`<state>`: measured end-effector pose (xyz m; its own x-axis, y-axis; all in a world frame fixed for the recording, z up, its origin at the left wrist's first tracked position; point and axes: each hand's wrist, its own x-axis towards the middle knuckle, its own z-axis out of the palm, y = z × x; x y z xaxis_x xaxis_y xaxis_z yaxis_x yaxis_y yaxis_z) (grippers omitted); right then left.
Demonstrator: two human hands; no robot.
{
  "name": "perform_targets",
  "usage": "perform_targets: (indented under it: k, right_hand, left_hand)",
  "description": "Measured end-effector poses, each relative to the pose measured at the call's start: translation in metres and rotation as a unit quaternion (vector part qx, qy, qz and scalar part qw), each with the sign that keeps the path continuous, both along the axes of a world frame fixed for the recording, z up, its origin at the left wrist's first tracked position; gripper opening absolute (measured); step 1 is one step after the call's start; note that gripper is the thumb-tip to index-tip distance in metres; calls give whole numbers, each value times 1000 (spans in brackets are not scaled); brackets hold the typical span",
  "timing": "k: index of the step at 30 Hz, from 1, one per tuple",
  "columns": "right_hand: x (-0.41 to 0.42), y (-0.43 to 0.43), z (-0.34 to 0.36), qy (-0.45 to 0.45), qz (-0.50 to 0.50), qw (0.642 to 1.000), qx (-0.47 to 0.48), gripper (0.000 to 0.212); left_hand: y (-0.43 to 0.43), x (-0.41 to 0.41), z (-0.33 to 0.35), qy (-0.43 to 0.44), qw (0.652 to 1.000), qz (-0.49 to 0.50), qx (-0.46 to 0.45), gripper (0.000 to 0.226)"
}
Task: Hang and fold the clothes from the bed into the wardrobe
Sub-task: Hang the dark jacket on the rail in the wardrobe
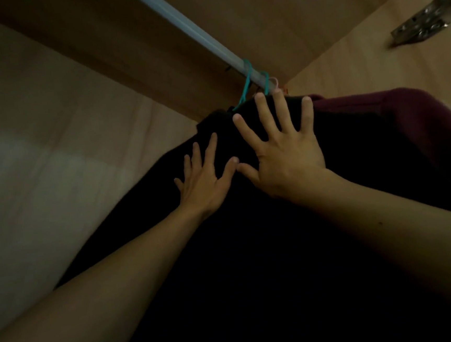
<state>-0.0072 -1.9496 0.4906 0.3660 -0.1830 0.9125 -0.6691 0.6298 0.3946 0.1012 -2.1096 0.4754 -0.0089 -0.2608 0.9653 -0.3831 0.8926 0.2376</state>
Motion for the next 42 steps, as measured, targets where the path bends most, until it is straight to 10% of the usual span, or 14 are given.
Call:
perform_targets:
  k: [10, 25, 31, 36, 42]
  right_hand:
    - [-7, -19, -10, 6, -63, 998, -10, 109]
    - [4, -4, -172, -46, -141, 962, 228, 106]
    - [-4, -4, -210, -53, -141, 961, 230, 102]
    - [-6, -1, -212, -50, -123, 958, 255, 100]
    - [-1, 13, -231, -59, -111, 948, 293, 98]
  left_hand:
    - [-21, -45, -11, -26, 994, -108, 20, 74]
    - [60, 9, -261, -187, 980, 43, 60, 72]
    - [92, 57, -276, -92, 967, 226, -77, 77]
    - [63, 92, -279, -73, 952, 279, 101, 123]
    - [19, 68, -314, -51, 967, 77, 236, 113]
